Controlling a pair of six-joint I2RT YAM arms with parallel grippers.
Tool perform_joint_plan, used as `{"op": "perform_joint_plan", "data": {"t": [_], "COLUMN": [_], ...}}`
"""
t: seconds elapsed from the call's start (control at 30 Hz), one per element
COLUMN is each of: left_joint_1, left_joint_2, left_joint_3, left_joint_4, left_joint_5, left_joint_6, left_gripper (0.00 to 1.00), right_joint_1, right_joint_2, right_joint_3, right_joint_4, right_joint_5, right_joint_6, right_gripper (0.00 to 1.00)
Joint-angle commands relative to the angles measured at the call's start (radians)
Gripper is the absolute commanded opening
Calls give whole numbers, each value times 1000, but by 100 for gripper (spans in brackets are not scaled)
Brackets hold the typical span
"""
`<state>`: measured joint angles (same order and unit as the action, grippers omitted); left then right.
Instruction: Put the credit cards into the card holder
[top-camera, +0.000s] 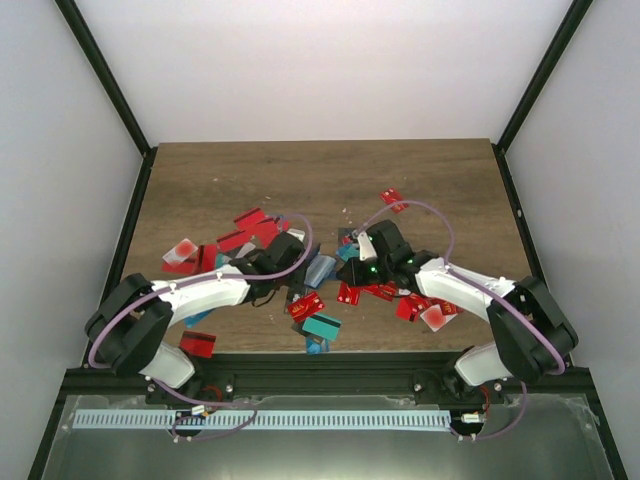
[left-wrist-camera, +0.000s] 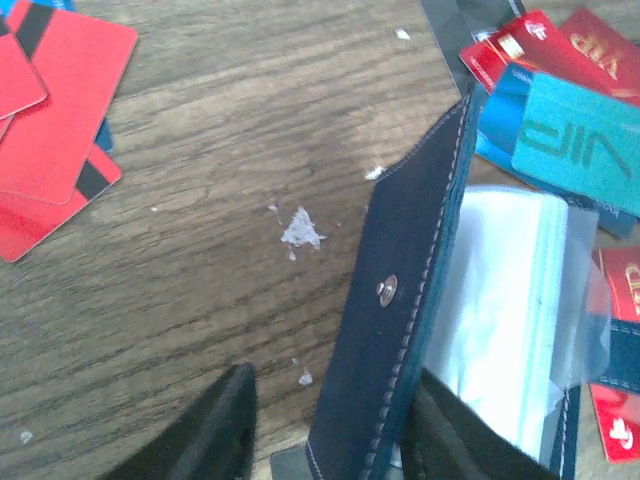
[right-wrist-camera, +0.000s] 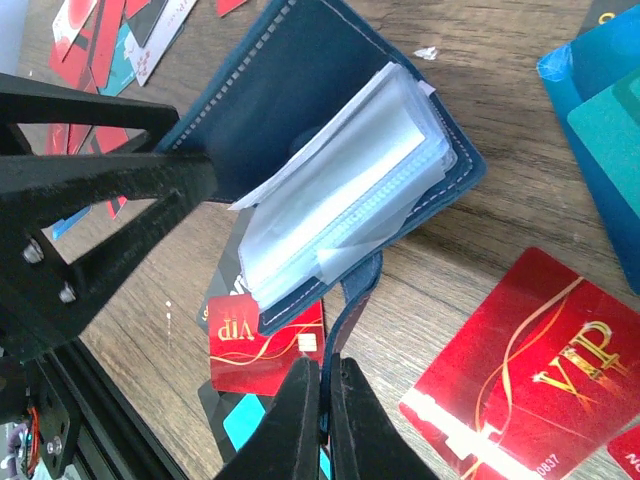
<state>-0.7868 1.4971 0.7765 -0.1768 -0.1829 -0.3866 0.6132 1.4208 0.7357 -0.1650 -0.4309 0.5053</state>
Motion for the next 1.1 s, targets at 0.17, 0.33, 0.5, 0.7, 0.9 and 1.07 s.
{"op": "perform_joint_plan", "data": {"t": [0.17, 0.33, 0.5, 0.7, 0.9, 1.07], "left_joint_1": [48, 75, 75, 76, 76, 75], "left_joint_2": [27, 15, 5, -37, -99, -101], "left_joint_3": [-5, -68, -134, -194, -212, -223], "left_joint_4": [39, 75, 129, 160, 160, 178], "left_joint_5": [-56, -23, 47, 87, 97, 119], "left_joint_6": [-61, -151, -263, -349, -352, -370], "left_gripper": [9, 4, 4, 4, 4, 4], "right_joint_1": [-54, -79, -83, -83, -83, -72], "right_joint_2": [18, 72, 160, 164, 100, 49], "right_joint_3": [11, 46, 101, 156, 203, 219], "right_joint_4": [-30, -41, -54, -100, -190, -208], "right_joint_5": [11, 55, 89, 89, 124, 37], "right_joint_6": [-34, -31, -37, -63, -90, -76], "right_gripper": [1, 1, 1, 9, 25, 27]}}
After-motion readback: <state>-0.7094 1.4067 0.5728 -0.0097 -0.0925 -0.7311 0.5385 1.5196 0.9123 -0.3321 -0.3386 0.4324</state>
